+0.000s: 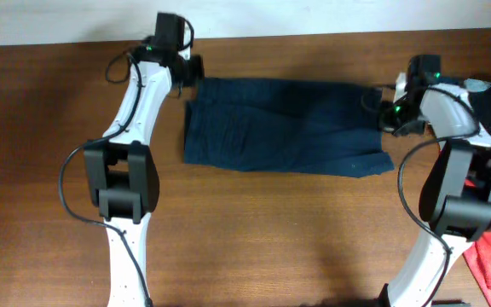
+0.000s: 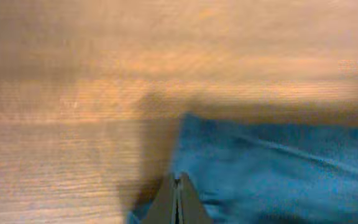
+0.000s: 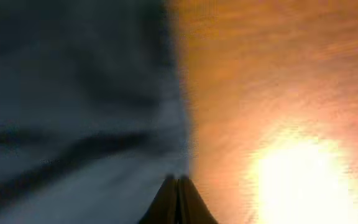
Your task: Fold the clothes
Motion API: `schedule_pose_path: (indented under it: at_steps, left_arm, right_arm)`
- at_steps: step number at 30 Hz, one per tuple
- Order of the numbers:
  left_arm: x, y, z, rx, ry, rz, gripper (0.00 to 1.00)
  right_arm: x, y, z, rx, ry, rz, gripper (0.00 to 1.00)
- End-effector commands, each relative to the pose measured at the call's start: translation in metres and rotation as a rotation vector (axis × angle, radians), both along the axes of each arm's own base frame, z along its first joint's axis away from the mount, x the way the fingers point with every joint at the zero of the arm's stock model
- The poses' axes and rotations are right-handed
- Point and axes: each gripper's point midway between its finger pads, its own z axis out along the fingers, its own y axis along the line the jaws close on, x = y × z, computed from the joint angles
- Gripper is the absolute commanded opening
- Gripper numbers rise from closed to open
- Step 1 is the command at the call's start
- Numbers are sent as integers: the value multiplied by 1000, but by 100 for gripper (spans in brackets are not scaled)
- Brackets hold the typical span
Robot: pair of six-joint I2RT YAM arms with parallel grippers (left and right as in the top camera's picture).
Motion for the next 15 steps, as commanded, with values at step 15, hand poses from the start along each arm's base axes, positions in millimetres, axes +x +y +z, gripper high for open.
schedule_pose_path:
  at_steps: [15]
  left_arm:
    - [-129,-131,-26,-149,379,-398,0]
  right_arm:
    - [-55,172,66,387,90,320,4]
